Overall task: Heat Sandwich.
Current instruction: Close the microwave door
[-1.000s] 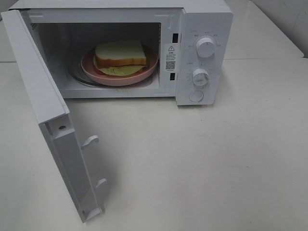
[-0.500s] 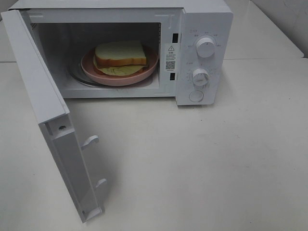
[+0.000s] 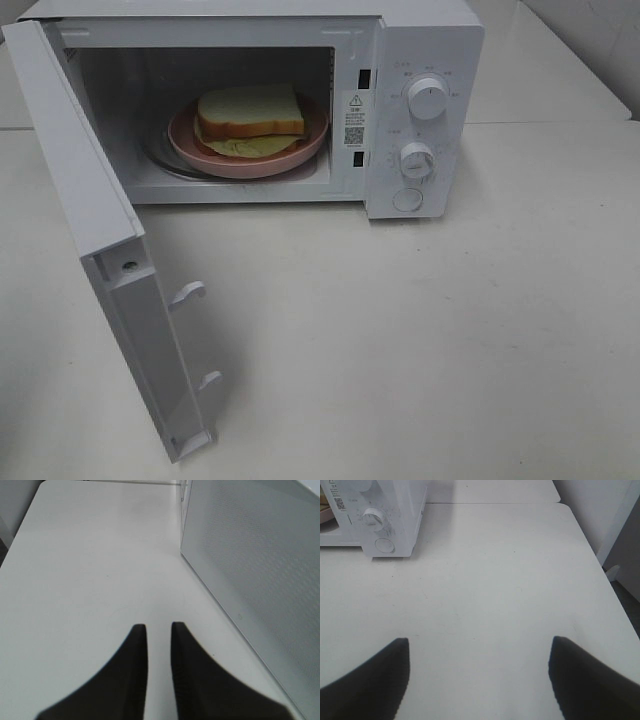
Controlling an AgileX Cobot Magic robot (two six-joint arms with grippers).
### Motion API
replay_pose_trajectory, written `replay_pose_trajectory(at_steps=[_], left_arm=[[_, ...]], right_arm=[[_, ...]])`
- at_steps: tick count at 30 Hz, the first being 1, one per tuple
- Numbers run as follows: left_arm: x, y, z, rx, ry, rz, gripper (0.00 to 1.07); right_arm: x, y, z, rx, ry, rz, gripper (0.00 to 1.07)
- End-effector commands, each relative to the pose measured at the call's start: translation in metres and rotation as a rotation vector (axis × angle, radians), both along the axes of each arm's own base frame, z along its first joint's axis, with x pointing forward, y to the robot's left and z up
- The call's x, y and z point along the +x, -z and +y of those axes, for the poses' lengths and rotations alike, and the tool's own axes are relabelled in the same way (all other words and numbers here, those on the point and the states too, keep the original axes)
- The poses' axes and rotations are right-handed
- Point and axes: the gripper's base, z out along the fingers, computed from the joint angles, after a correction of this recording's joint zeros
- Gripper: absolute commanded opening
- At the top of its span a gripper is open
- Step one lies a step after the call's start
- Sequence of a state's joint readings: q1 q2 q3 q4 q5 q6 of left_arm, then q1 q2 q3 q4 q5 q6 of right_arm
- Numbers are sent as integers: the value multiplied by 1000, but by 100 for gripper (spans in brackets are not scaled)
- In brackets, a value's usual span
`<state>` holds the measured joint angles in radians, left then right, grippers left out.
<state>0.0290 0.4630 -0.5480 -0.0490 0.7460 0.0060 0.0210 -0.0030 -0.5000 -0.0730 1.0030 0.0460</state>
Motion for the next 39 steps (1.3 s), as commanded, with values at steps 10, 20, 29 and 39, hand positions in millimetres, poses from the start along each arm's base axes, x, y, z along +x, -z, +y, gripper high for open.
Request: replay_pose_trajectory(at_steps=[10, 20, 29, 39], left_arm=[[52, 25, 4, 77, 19, -105, 0], [66, 56, 6, 95, -10, -307, 0], [87, 70, 6, 106, -1, -378, 0], [108, 87, -11, 34, 184, -400, 0]], right_arm=[[-3, 0, 0, -4, -2, -29, 74], [-3, 0, 0, -4, -2, -29, 72], [-3, 0, 0, -4, -2, -29, 72], [-3, 0, 0, -4, -2, -29, 72]])
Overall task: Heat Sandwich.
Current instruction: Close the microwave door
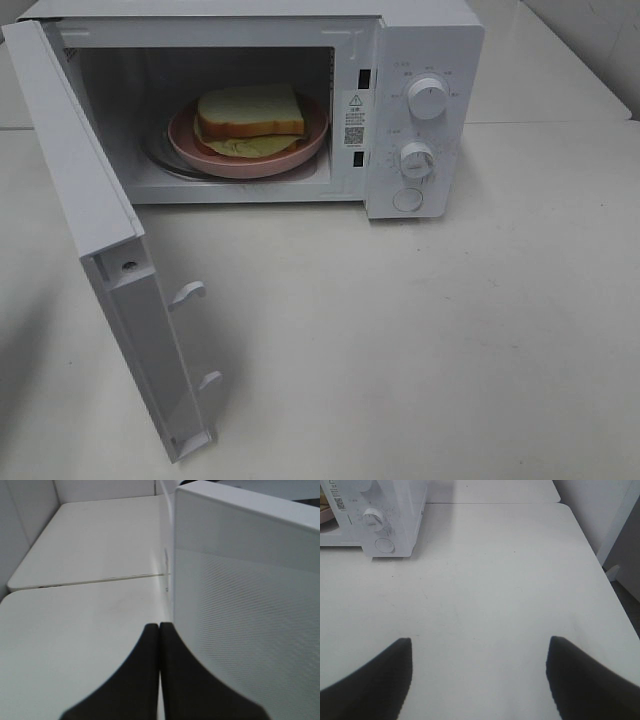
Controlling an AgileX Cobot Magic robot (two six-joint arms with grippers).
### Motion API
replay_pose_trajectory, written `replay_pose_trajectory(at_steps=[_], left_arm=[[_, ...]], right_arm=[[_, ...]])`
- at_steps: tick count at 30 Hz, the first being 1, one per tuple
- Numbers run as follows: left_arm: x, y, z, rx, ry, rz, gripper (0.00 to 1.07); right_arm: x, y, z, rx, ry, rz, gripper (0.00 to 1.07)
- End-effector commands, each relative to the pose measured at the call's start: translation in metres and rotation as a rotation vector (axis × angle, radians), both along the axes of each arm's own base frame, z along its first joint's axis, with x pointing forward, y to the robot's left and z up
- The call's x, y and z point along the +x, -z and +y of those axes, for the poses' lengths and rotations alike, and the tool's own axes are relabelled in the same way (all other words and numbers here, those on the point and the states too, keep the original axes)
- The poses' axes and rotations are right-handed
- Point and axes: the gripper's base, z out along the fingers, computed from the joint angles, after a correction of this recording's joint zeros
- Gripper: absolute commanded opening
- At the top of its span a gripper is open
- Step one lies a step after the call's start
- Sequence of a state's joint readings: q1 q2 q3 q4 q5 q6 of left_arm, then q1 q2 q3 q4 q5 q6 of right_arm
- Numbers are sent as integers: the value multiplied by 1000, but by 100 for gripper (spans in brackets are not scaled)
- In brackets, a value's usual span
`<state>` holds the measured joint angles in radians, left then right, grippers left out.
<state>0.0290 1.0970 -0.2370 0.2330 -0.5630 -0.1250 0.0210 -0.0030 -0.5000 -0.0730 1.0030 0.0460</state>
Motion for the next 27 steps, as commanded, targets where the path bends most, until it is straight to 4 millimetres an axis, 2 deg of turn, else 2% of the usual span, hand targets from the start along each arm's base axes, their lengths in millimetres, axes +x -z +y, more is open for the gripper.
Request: replay_pose_trajectory(at_steps=[1, 11, 20, 27], left_arm=[[8, 5, -10, -40, 115, -42, 0], [22, 18, -23, -129, 214, -72, 0], [32, 31, -55, -117, 302, -23, 0], [33, 38, -70, -122, 299, 1, 0]], right_arm=[[-3, 0, 0, -4, -2, -29, 72], [-3, 0, 0, -4, -2, -29, 72], [-3, 0, 0, -4, -2, -29, 72], [-3, 0, 0, -4, -2, -29, 72]])
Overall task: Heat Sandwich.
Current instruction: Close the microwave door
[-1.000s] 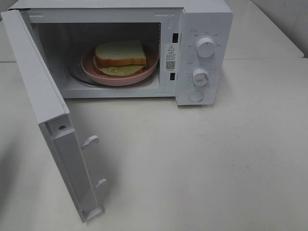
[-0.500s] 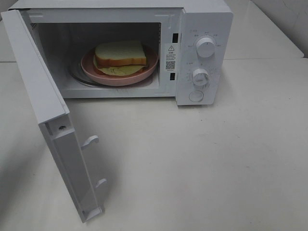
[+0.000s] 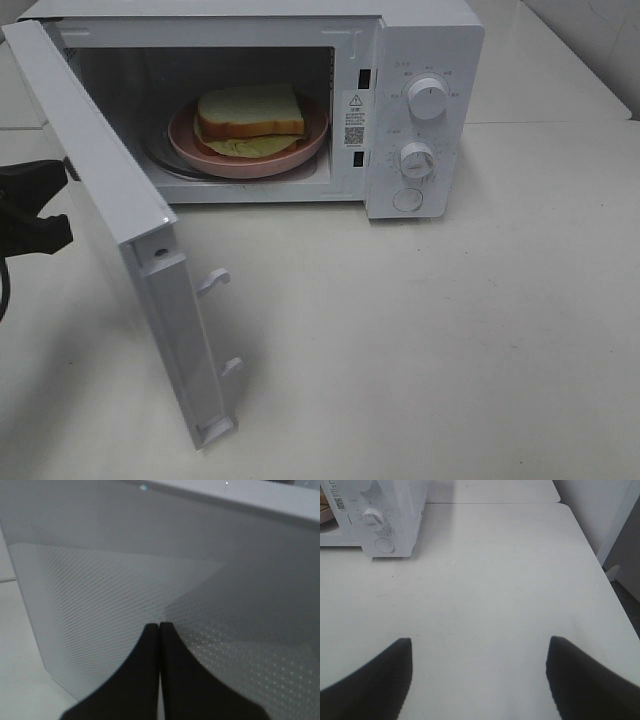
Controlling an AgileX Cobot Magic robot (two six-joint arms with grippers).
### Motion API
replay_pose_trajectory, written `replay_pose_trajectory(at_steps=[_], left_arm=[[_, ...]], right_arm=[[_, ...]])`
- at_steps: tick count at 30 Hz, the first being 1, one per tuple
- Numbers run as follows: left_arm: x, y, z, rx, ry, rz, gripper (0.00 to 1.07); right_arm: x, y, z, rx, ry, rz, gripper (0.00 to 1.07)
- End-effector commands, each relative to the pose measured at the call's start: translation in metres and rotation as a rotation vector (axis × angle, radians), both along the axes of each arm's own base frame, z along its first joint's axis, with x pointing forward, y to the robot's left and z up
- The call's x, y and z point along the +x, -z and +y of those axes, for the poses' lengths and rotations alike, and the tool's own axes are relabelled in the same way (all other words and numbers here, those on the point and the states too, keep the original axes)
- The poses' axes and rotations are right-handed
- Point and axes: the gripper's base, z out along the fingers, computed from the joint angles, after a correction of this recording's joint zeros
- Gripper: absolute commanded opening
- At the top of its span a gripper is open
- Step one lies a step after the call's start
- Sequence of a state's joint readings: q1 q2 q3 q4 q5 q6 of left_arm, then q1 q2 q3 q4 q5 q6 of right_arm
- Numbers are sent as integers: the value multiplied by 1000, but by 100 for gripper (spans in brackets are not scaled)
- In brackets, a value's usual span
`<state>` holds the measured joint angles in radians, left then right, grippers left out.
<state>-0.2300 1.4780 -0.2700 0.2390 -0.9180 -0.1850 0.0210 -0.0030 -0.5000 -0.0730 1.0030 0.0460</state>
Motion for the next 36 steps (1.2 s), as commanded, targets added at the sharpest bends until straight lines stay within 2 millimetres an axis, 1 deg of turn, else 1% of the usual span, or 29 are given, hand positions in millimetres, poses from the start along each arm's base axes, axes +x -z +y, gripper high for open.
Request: replay_pose_trajectory(at_steps=[1, 5, 7, 9, 10, 11, 12, 15, 17, 18, 19, 22, 23, 25, 27, 28, 30, 31, 35, 36], left_arm=[[4, -1, -12, -1, 0, -22, 0], [8, 0, -20, -3, -3, -18, 0], [13, 1, -30, -7, -12, -15, 0], [14, 2, -33, -7, -12, -16, 0], [18, 1, -42, 0, -2, -24, 0], [19, 1, -47, 6, 7, -29, 0], [19, 1, -47, 6, 7, -29, 0], [27, 0, -64, 1, 19, -38, 0], [29, 0, -68, -3, 16, -34, 0], [31, 0, -72, 2, 19, -35, 0], [36, 0, -81, 0, 23, -26, 0], [41, -3, -90, -4, 22, -27, 0], [46, -5, -98, -1, 21, -25, 0], [52, -7, -106, 5, 16, -18, 0], [54, -7, -109, 11, 17, -13, 0], [60, -10, -117, 15, 12, -18, 0], [66, -12, -124, 16, 1, -18, 0], [66, -12, -124, 16, 1, -18, 0], [76, -13, -141, 19, 6, -38, 0], [76, -13, -141, 19, 6, -38, 0]], right_arm=[[-3, 0, 0, -4, -2, -29, 72], [-3, 0, 0, -4, -2, -29, 72], [-3, 0, 0, -4, -2, -29, 72], [-3, 0, 0, -4, -2, -29, 72], [-3, 0, 0, -4, -2, -29, 72], [-3, 0, 0, -4, -2, -29, 72], [-3, 0, 0, -4, -2, -29, 72], [-3, 0, 0, -4, -2, -29, 72], [-3, 0, 0, -4, -2, -29, 72], [-3, 0, 0, -4, -2, -29, 72], [-3, 0, 0, -4, -2, -29, 72], [-3, 0, 0, -4, -2, -29, 72], [-3, 0, 0, -3, -1, -29, 72], [-3, 0, 0, -3, -1, -29, 72], [-3, 0, 0, -3, -1, -29, 71], [-3, 0, 0, -3, -1, -29, 71], [-3, 0, 0, -3, -1, -29, 71], [-3, 0, 0, -3, -1, -29, 71], [-3, 0, 0, -3, -1, -29, 71], [-3, 0, 0, -3, -1, -29, 71]])
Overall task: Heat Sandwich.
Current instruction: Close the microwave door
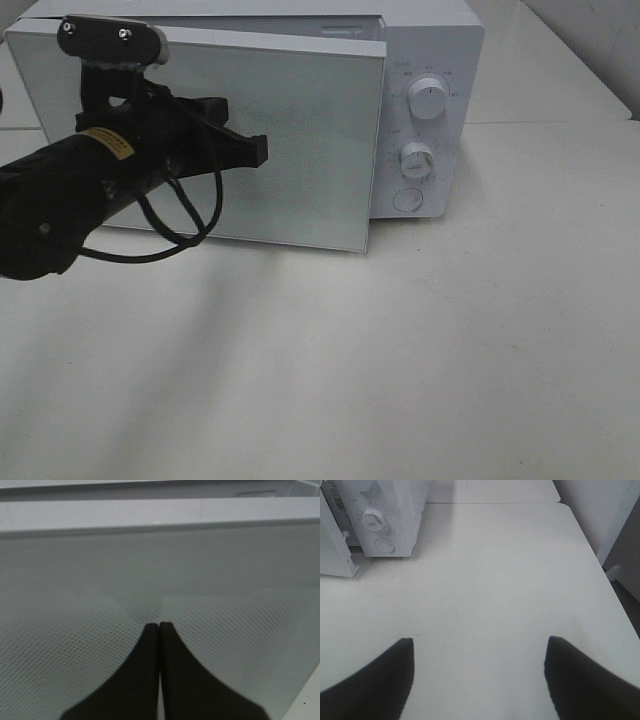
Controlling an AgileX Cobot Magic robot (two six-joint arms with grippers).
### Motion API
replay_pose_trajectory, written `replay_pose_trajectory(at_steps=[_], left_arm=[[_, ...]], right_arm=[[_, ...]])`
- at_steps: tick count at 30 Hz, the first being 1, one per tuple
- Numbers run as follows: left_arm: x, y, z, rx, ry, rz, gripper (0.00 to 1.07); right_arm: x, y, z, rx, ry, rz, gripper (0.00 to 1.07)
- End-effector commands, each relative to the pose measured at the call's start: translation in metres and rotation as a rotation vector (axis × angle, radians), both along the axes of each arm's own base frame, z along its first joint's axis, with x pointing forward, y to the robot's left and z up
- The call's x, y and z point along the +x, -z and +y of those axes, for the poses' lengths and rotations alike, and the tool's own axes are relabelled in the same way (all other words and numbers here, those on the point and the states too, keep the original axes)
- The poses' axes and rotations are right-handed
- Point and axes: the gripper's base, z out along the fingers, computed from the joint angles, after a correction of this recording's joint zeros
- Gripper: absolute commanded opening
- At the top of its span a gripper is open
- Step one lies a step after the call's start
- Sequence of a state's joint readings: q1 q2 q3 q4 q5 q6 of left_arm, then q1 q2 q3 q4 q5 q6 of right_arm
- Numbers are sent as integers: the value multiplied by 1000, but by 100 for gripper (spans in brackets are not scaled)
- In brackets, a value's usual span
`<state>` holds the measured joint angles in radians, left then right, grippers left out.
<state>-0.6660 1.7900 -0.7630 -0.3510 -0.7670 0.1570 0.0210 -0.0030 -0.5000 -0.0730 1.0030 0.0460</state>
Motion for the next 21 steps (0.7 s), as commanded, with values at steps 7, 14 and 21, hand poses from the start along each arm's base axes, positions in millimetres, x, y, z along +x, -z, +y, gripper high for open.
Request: replay_pose_trajectory(at_steps=[7, 14, 21], left_arm=[[23, -2, -31, -7, 27, 7, 0], [37, -3, -43, -21, 30, -4, 0], [43, 0, -47, -28, 20, 9, 0]], right_arm=[[-3, 0, 0, -3, -1, -29, 71], [-3, 0, 0, -3, -1, -29, 71], [-3, 0, 0, -4, -1, -29, 71]])
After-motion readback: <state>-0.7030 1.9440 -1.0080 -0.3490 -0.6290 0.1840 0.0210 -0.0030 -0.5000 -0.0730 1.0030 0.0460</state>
